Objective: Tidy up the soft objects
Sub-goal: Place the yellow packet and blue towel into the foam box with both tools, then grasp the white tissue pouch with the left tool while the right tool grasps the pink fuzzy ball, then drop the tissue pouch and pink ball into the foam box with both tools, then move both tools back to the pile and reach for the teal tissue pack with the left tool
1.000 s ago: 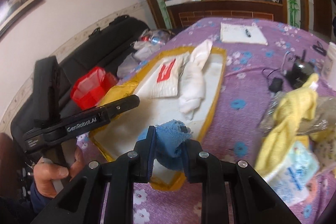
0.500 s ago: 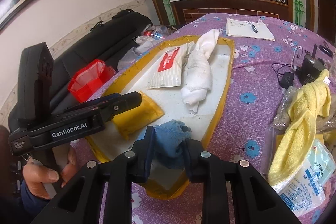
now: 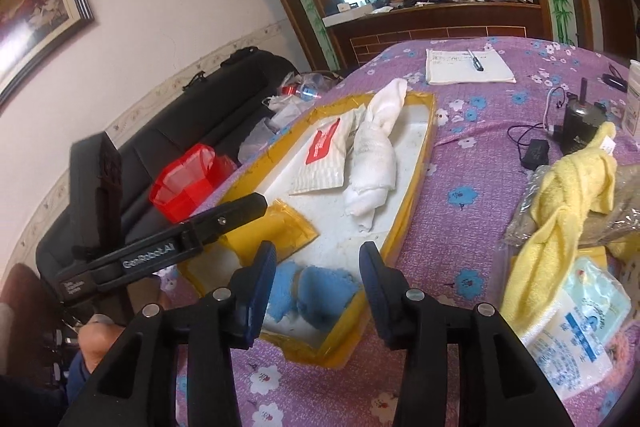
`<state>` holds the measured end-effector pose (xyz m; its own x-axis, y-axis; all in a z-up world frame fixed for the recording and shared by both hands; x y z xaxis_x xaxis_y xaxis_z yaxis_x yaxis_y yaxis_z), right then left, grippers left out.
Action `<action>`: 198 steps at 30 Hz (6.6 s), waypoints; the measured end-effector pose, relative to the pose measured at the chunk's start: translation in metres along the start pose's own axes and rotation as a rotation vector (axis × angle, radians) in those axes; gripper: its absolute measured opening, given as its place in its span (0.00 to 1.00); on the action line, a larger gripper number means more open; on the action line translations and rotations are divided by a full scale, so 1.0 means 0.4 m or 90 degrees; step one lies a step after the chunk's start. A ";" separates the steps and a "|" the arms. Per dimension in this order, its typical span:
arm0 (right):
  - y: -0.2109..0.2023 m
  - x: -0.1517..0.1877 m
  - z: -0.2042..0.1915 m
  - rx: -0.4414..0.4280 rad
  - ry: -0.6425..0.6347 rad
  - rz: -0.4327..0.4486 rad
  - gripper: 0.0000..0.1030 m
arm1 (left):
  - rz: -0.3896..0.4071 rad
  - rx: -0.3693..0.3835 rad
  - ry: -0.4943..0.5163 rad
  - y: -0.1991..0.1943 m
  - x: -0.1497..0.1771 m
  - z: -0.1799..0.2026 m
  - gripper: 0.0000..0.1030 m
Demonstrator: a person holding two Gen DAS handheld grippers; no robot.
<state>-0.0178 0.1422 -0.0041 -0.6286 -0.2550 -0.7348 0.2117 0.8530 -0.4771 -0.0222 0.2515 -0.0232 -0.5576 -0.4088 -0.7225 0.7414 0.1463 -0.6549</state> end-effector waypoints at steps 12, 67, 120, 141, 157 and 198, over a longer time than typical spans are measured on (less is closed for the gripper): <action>-0.157 -0.005 0.059 0.017 0.053 0.052 0.46 | 0.002 0.011 0.026 -0.032 -0.002 0.059 0.72; -0.399 0.131 0.365 0.111 0.192 0.090 0.57 | -0.194 0.169 0.298 -0.013 0.315 0.556 0.57; -0.401 0.095 0.235 0.134 0.103 0.117 0.36 | -0.085 0.166 0.219 -0.088 0.166 0.465 0.52; -0.043 -0.153 0.076 0.068 0.035 -0.003 0.36 | -0.037 -0.028 0.112 0.026 -0.169 0.077 0.53; 0.281 -0.270 0.268 0.138 0.103 -0.092 0.36 | -0.131 -0.067 0.097 0.239 -0.195 0.009 0.53; -0.241 -0.037 0.232 0.059 0.150 0.051 0.51 | -0.053 0.105 0.176 -0.074 0.026 0.308 0.72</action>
<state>0.0406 0.0213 0.0082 -0.7618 -0.0659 -0.6444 0.3289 0.8177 -0.4724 -0.0040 0.1318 0.0160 -0.6821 -0.1505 -0.7156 0.7270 -0.0338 -0.6859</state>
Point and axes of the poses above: each gripper's, at about its wrist camera, not at the fingertips, and y roughly the way its jaws point, z to its right, x to its underside, the point moved 10 cm from there along y, roughly the way its jaws point, and after that the axes turned 14 degrees about -x, right-handed, at the moved point
